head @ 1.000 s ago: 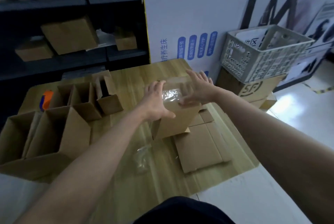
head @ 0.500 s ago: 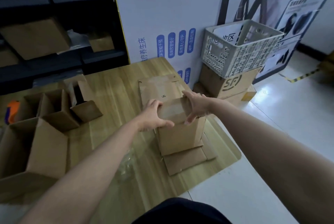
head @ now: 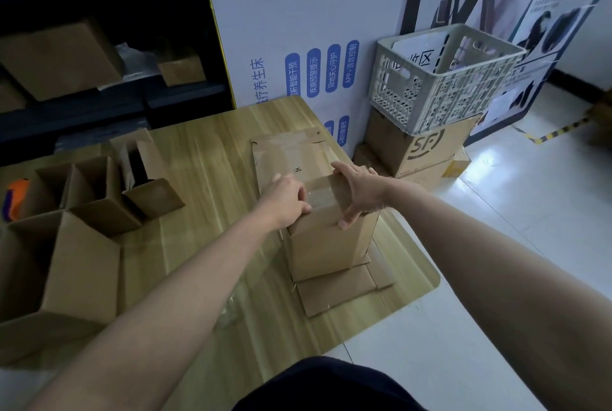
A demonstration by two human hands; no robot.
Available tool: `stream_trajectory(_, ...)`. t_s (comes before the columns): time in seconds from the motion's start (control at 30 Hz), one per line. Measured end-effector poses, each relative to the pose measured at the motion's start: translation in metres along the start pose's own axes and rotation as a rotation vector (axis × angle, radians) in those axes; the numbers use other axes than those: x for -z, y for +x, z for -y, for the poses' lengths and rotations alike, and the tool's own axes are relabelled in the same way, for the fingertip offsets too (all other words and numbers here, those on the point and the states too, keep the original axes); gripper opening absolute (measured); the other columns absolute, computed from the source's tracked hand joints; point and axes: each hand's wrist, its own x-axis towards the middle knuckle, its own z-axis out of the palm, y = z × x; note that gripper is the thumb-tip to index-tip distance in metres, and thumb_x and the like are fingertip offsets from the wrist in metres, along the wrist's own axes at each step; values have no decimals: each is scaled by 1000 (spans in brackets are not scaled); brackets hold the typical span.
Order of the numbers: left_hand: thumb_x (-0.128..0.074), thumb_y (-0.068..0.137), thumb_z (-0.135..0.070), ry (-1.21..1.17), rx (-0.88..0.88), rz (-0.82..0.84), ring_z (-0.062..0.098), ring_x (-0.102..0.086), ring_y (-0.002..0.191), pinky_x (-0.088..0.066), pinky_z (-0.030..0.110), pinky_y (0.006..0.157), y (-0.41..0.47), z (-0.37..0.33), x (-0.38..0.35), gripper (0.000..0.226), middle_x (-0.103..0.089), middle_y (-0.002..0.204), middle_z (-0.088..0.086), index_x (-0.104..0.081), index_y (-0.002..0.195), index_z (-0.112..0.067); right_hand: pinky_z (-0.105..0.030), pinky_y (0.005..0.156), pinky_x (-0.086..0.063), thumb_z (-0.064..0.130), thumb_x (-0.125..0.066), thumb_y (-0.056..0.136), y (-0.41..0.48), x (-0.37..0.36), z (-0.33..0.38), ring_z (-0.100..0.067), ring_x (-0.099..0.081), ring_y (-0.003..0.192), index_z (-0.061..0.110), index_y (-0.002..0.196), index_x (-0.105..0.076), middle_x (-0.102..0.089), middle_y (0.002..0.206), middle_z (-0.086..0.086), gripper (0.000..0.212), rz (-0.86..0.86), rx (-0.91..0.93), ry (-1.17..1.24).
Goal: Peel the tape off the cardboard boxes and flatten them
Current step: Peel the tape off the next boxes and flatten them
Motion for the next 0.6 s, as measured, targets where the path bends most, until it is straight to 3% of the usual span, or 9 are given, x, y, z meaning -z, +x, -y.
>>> stream_trajectory(0.17,-67,85,-27,7,-11,31,21,-39,119,-34,38,103,-1,2,-3,42,-50,121,1,-57,124,-17,-53,113,-4,49,-89,48,0,0,0,-34,-13,141,33,148,-3,-24,153,-1,133,2,-10,20)
stream_trajectory(0.47,-74,79,-20,-94,3,-13,21,-46,111,-39,39,98,-3,0,-6,25,-56,102,1,-67,102,-15,-52,114,-7,52,-88,47,-4,-4,0,-31,-17,140,34,148,-3,-21,153,0,133,4,10,-12)
stream_trajectory(0.6,-69,83,-19,-101,2,0,22,-43,109,-37,40,99,-7,-2,-8,4,-52,98,0,-66,82,-18,-53,114,-3,55,-87,47,-7,-6,-1,-32,-14,141,33,149,-2,-20,154,-1,134,-4,9,-43)
